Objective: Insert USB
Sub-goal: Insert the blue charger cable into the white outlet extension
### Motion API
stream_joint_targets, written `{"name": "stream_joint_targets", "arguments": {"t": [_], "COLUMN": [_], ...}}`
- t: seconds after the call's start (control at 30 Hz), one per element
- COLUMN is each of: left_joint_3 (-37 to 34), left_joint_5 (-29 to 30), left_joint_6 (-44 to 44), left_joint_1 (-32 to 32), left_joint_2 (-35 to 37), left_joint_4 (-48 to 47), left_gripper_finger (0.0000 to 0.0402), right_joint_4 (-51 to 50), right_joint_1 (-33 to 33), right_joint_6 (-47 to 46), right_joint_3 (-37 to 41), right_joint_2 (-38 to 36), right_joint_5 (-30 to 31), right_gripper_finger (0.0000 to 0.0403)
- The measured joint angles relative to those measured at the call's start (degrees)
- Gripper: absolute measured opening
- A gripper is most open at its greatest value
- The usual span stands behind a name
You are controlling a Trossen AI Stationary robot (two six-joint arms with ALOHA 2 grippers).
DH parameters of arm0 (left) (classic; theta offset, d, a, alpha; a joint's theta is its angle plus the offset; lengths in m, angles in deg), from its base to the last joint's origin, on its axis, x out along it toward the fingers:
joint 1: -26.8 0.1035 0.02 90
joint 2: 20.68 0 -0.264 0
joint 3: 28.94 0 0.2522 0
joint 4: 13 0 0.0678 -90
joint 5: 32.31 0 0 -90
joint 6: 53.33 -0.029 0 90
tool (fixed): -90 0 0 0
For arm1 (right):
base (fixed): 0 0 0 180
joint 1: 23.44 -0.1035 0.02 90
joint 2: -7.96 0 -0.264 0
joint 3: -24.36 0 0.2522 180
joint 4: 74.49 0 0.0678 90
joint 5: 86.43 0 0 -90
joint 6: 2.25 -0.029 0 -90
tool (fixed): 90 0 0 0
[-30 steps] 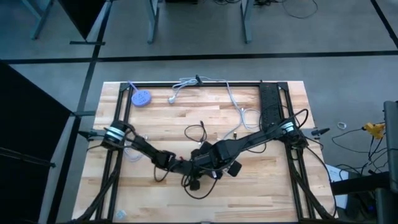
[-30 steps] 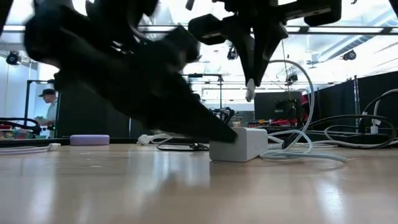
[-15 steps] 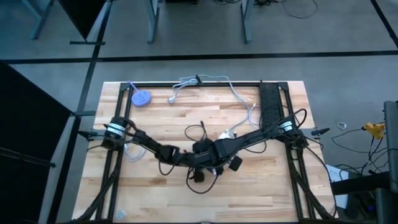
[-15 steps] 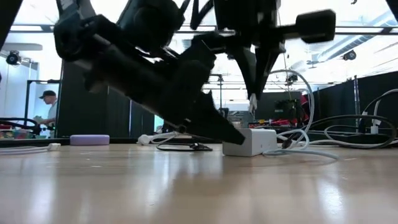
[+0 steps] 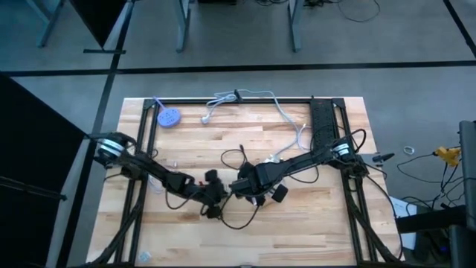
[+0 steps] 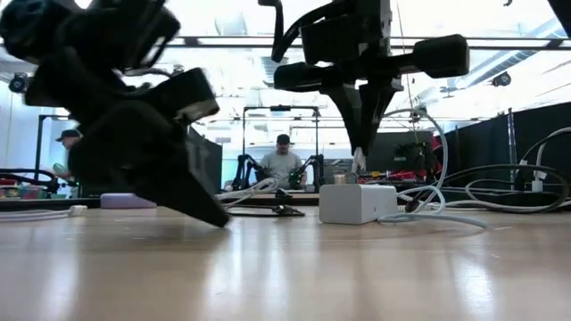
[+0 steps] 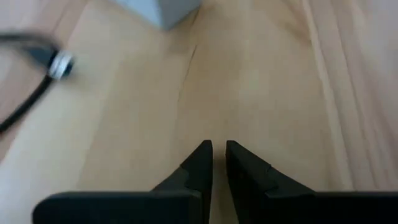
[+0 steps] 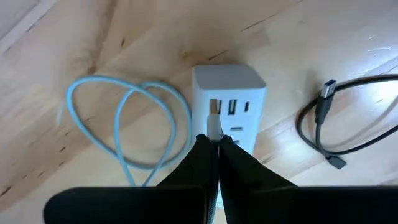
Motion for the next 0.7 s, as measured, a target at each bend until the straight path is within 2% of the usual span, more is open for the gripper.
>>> {"name": "stream_joint_targets", "arguments": {"t": [0.33,0.7], "left_joint_3": [-9.0,-9.4], "left_joint_5": [3.9,4.9], "left_joint_6": [9.3,9.3], "left_joint_1": [-0.9,-0.9], "left_joint_2": [10.7,11.3], "left_joint_4": [-0.1,-0.2], "left_gripper_finger": [0.0033,0.0033], "right_joint_4": [1.1,2.4], "right_joint_1": [1.4,1.0], "right_joint_6": [0.4,0.0], "right_joint_3": [1.8,1.8], "right_joint_2": [0.0,0.0], "right_joint_5": [-0.7,-2.7], "right_gripper_finger": [0.0000,0.0000]}}
